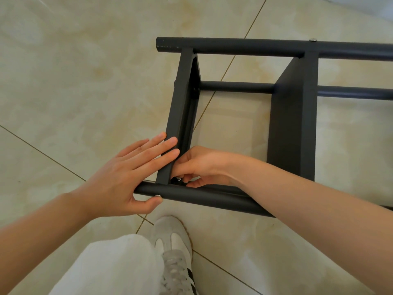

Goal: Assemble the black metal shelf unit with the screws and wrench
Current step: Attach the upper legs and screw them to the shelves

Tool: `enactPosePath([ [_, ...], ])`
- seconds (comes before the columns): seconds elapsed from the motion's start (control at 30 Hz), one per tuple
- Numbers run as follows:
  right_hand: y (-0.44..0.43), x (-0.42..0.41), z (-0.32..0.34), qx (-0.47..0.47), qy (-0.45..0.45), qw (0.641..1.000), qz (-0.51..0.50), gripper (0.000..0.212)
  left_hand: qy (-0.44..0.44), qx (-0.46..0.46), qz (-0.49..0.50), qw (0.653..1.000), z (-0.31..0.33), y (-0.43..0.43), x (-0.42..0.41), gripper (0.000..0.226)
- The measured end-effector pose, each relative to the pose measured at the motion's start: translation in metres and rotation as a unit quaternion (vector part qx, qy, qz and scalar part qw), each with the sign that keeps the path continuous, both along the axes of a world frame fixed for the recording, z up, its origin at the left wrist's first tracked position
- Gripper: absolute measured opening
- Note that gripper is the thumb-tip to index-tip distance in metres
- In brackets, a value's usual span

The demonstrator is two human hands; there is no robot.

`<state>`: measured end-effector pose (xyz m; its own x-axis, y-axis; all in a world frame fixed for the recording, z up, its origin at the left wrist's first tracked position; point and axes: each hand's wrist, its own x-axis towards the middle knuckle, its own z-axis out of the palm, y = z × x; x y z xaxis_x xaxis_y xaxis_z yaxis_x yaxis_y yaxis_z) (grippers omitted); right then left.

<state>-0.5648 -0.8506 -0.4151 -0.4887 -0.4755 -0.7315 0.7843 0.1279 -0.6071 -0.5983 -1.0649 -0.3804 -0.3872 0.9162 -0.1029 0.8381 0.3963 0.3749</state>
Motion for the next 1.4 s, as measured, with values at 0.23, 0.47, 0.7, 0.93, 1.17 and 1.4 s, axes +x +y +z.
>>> enactPosePath([
  [0.23,0.0066,-0.001,0.0018,-0.016,-0.019,1.0,0.009,0.012,0.003,-0.002,-0.002,1.0,0.0007,0.0005,-0.0002,0.081],
  [0.47,0.0068,0.0001,0.0023,-0.025,-0.023,0.999,0.004,0.011,0.005,0.002,-0.001,1.0,0.0013,0.0014,0.0009,0.079],
  [0.7,0.0017,-0.0002,0.0038,-0.002,-0.014,1.0,0.018,0.025,0.0,0.014,-0.001,1.0,-0.0015,0.0001,0.0004,0.08],
  [0.93,0.0074,0.0022,0.0004,-0.024,-0.036,0.999,0.009,0.008,0.005,0.005,-0.004,1.0,-0.0009,-0.0002,-0.0007,0.08],
  [1.17,0.0011,0.0022,-0.0003,-0.008,-0.02,1.0,-0.001,0.031,0.003,0.004,-0.005,1.0,-0.0002,0.0,-0.0007,0.078],
  [1.4,0.0037,0.0031,0.0015,0.0,-0.011,1.0,0.007,0.027,-0.014,0.001,-0.007,1.0,0.0023,-0.0009,-0.0026,0.078],
])
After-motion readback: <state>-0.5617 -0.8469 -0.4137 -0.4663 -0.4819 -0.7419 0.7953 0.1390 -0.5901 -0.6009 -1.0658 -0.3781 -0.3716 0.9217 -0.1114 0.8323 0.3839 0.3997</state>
